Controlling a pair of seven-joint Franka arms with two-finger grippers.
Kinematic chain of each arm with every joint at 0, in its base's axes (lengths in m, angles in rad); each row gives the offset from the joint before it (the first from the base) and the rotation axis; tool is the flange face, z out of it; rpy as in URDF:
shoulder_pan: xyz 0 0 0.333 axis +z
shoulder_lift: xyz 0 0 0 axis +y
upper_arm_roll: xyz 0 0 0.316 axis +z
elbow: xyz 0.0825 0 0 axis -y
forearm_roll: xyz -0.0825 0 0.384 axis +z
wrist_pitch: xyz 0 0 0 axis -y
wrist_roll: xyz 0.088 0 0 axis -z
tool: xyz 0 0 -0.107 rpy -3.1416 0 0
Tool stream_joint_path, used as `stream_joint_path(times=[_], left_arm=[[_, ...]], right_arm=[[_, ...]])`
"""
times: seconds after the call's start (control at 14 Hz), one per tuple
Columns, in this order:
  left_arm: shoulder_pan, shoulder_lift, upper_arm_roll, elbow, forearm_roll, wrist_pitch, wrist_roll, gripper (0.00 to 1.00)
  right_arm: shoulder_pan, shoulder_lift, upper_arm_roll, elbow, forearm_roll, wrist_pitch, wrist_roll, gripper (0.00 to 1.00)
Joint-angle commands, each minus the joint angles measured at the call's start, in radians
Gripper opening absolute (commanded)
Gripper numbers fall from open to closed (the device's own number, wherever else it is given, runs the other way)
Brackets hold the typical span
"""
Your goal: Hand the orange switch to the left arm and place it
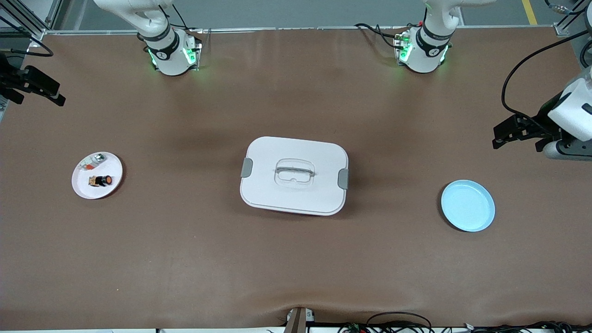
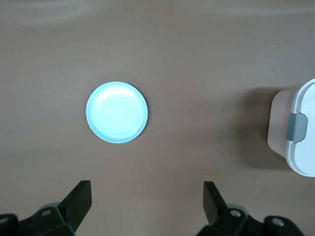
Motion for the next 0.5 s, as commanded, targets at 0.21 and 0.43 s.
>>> stream_joint_path(times=[0.21,0.43], left_arm=[[0.003,-0.006,-0.004,0.002,0.011,-0.011,0.002,1.0],[0.003,-0.006,-0.004,0.002,0.01,-0.011,0.002,1.0]], right_arm=[[0.011,-0.026,-0.008,-0.026,0.013,0.036,0.022,1.0],[0.01,-0.026,-0.008,-0.026,0.013,0.045,0.022,1.0]])
